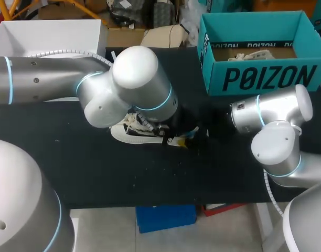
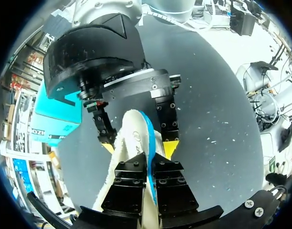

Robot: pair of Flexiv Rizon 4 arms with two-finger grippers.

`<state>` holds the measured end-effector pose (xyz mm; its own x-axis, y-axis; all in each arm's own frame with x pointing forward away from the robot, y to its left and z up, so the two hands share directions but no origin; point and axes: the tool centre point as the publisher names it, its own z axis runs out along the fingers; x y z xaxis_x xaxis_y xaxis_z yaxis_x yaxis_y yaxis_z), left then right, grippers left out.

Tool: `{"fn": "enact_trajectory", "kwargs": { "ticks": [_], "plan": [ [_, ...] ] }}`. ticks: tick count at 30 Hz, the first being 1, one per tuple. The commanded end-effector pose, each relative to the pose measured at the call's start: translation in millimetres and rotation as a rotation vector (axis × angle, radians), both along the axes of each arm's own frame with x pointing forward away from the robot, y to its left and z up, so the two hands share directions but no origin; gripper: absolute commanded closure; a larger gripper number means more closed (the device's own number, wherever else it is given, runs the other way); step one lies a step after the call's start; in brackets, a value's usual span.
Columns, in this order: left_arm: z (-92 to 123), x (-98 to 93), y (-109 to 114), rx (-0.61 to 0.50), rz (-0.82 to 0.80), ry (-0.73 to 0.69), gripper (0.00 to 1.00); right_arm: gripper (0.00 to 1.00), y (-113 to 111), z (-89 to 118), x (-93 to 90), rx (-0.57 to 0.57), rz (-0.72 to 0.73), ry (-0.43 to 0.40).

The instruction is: Take the shoe out of the shoebox, open the shoe tongue, remove and reinsert the insole, then place the shoe into the shoebox

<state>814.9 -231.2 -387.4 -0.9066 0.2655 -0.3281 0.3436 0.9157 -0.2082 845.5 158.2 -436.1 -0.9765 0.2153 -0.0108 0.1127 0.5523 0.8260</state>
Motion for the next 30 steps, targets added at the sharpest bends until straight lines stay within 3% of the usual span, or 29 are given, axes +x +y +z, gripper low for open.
{"fn": "enact_trajectory", "kwargs": {
  "ticks": [1, 6, 11, 18, 23, 26, 27, 30],
  "plan": [
    [15, -14.8, 15, -0.005, -0.034, 0.001, 1.0, 1.0, -1, -3, 1.1, 0.0, 0.0, 0.0],
    [27, -34.7, 25, -0.072, -0.067, 0.028, 1.0, 1.0, -1, -3, 1.1, 0.0, 0.0, 0.0],
    [49, -53.2, 30, -0.215, -0.118, 0.106, 1.0, 1.0, -1, -3, 1.1, 0.0, 0.0, 0.0],
    [94, -72.4, 2, -0.462, -0.206, 0.233, 1.0, 1.0, -1, -3, 1.1, 0.0, 0.0, 0.0],
    [134, -74.7, -19, -0.737, -0.283, 0.384, 1.0, 1.0, -1, -3, 1.1, 0.0, 0.0, 0.0],
    [153, -67.0, -24, -1.037, -0.451, 0.664, 1.0, 1.0, -1, -3, 1.1, 0.0, 0.0, 0.0],
    [158, -64.7, -25, -1.072, -0.498, 0.724, 1.0, 1.0, -1, -3, 1.1, 0.0, 0.0, 0.0],
    [158, -64.7, -25, -1.072, -0.498, 0.724, 1.0, 1.0, -1, -3, 1.1, 0.0, 0.0, 0.0]
  ]
}}
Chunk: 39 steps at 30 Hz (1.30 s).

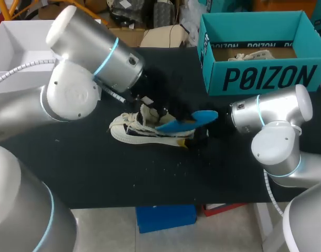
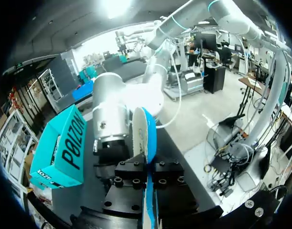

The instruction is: Take the shoe out of the shoebox, open the shoe tongue, remove and reinsert the insole, then place the shoe into the shoebox

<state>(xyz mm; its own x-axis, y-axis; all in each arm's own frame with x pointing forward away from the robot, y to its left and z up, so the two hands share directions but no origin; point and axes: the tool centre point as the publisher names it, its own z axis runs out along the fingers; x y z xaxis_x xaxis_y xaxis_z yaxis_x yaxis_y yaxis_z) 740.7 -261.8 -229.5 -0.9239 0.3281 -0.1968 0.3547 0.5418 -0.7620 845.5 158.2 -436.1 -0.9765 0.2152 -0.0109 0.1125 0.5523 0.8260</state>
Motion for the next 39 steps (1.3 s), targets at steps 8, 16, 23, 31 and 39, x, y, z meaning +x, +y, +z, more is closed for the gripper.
{"fn": "enact_trajectory", "kwargs": {
  "ticks": [8, 16, 23, 31, 39],
  "plan": [
    [0, 9.5, 5, -0.503, -0.295, 0.373, 1.0, 1.0, -1, -3, 1.1, 0.0, 0.0, 0.0],
    [13, 4.1, 20, -0.53, -0.21, 0.444, 1.0, 1.0, -1, -3, 1.1, 0.0, 0.0, 0.0],
    [43, 4.9, 44, -0.523, -0.056, 0.433, 1.0, 1.0, -1, -3, 1.1, 0.0, 0.0, 0.0],
    [54, 5.1, 53, -0.487, -0.008, 0.371, 1.0, 1.0, -1, -3, 1.1, 0.0, 0.0, 0.0],
    [64, 2.5, 49, -0.671, 0.045, 0.457, 1.0, 1.0, -1, -3, 1.1, 0.0, 0.0, 0.0]
  ]
}}
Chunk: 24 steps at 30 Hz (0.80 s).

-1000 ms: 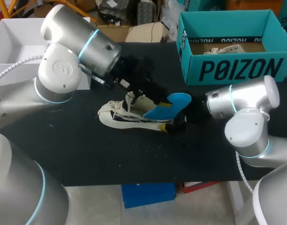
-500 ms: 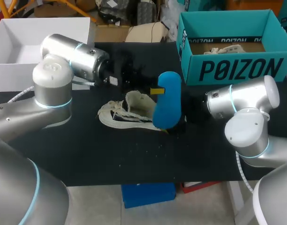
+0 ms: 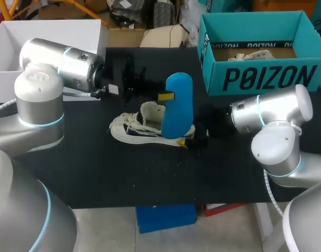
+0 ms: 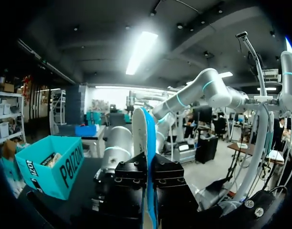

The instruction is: Take the shoe out of the shoebox, open the shoe tongue, remove and reinsert the insole, then place the shoe into the shoebox

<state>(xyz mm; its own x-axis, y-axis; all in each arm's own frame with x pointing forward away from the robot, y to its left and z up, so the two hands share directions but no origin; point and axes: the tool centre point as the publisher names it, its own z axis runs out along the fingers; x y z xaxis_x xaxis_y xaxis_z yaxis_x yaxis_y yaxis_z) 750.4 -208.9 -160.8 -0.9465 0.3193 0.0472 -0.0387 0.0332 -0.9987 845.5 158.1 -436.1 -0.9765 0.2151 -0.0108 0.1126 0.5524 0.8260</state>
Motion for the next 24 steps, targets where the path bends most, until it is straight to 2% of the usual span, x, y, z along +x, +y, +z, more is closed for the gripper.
{"fn": "enact_trajectory", "kwargs": {
  "ticks": [1, 15, 24],
  "plan": [
    [-3, -7.9, -4, -0.089, 0.097, 0.035, 1.0, 1.0, -1, -3, 1.1, 0.0, 0.0, 0.0],
    [48, -30.0, -5, -0.064, 0.124, 0.241, 1.0, 1.0, -1, -3, 1.1, 0.0, 0.0, 0.0],
    [80, -45.8, 4, -0.034, 0.137, 0.285, 1.0, 1.0, -1, -3, 1.1, 0.0, 0.0, 0.0]
  ]
}}
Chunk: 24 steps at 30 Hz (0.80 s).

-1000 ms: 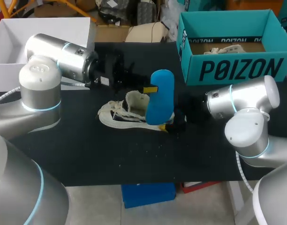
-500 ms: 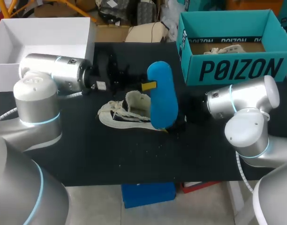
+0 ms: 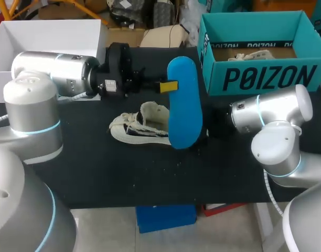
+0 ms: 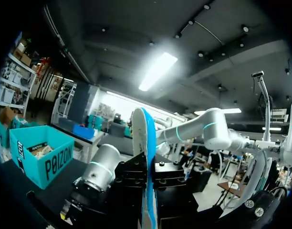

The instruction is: Take the shoe out of the shoebox, open the shoe tongue, remove and reinsert the insole, then place the shoe into the shoebox

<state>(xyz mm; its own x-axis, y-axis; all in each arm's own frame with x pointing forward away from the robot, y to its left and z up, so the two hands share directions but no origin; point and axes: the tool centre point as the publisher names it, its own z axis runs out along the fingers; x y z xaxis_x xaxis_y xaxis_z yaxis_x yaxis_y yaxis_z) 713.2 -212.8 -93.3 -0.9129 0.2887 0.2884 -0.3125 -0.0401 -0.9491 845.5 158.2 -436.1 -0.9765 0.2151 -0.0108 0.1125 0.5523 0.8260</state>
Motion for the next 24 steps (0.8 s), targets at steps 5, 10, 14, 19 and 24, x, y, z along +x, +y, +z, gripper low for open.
{"fn": "enact_trajectory", "kwargs": {
  "ticks": [5, 10, 14, 19, 24],
  "plan": [
    [36, -17.5, 10, 0.044, 0.086, 0.022, 1.0, 1.0, -1, -3, 1.1, 0.0, 0.0, 0.0],
    [62, -21.6, 14, 0.026, 0.081, 0.011, 1.0, 1.0, -1, -3, 1.1, 0.0, 0.0, 0.0],
    [83, -23.0, 16, 0.024, 0.08, -0.008, 1.0, 1.0, -1, -3, 1.1, 0.0, 0.0, 0.0],
    [107, -25.0, 16, 0.024, 0.065, -0.021, 1.0, 1.0, -1, -3, 1.1, 0.0, 0.0, 0.0],
    [127, -22.4, 16, 0.015, 0.06, -0.036, 1.0, 1.0, -1, -3, 1.1, 0.0, 0.0, 0.0]
  ]
}}
